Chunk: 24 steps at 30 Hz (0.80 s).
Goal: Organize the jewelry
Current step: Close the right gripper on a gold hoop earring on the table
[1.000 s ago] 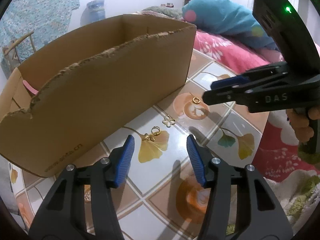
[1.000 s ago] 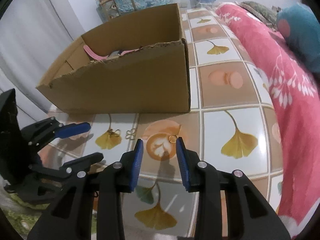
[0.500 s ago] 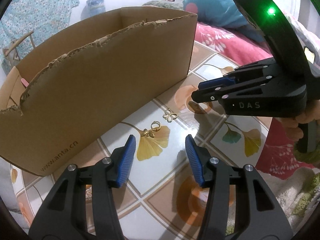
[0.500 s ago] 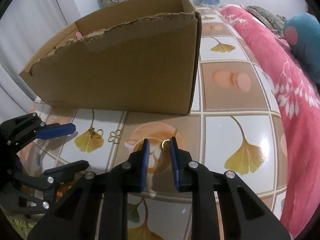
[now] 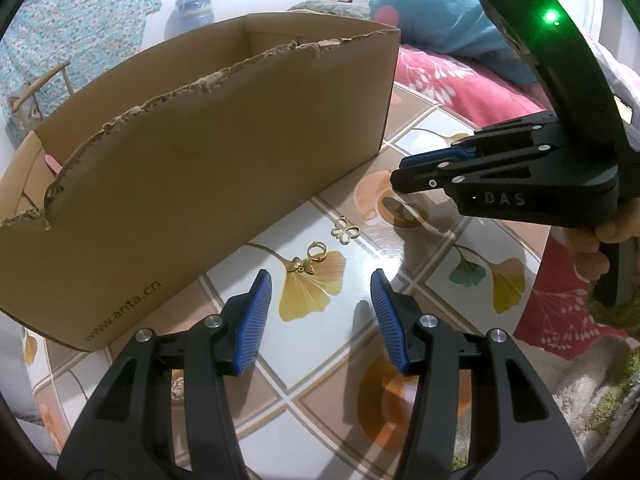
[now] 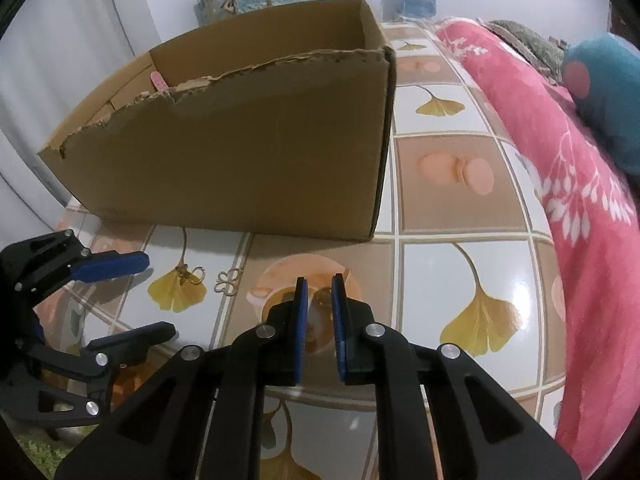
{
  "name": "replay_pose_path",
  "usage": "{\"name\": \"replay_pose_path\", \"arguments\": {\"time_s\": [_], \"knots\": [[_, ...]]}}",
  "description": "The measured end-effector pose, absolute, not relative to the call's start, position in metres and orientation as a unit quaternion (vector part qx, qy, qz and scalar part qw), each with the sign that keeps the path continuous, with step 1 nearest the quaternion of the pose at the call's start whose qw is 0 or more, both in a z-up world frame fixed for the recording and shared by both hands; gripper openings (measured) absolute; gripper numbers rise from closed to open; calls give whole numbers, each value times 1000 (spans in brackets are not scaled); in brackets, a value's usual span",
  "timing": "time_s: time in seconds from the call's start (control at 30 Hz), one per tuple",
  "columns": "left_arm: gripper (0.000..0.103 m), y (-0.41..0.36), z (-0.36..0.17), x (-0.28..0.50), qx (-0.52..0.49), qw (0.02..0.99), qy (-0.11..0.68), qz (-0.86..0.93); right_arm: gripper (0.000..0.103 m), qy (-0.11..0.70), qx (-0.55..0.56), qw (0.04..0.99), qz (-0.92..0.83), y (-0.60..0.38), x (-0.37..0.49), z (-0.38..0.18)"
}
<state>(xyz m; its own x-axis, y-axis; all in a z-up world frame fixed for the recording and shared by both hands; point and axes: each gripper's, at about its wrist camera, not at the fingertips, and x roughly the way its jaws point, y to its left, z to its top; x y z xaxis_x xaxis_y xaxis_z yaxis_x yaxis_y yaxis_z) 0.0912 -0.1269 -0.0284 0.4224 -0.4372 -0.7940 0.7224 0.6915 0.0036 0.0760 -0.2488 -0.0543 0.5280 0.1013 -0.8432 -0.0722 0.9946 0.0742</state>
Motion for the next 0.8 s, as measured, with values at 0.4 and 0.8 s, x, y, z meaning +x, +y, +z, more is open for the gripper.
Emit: {"name": "replay_pose_path", "arguments": {"time_s": [0.4, 0.8], "knots": [[49, -123, -29, 90, 170, 827, 411, -345, 29, 489, -1, 872, 37, -243, 73, -58], [49, -110, -33, 89, 168, 830, 415, -334, 12, 489, 9, 871, 50, -235, 64, -58]]}}
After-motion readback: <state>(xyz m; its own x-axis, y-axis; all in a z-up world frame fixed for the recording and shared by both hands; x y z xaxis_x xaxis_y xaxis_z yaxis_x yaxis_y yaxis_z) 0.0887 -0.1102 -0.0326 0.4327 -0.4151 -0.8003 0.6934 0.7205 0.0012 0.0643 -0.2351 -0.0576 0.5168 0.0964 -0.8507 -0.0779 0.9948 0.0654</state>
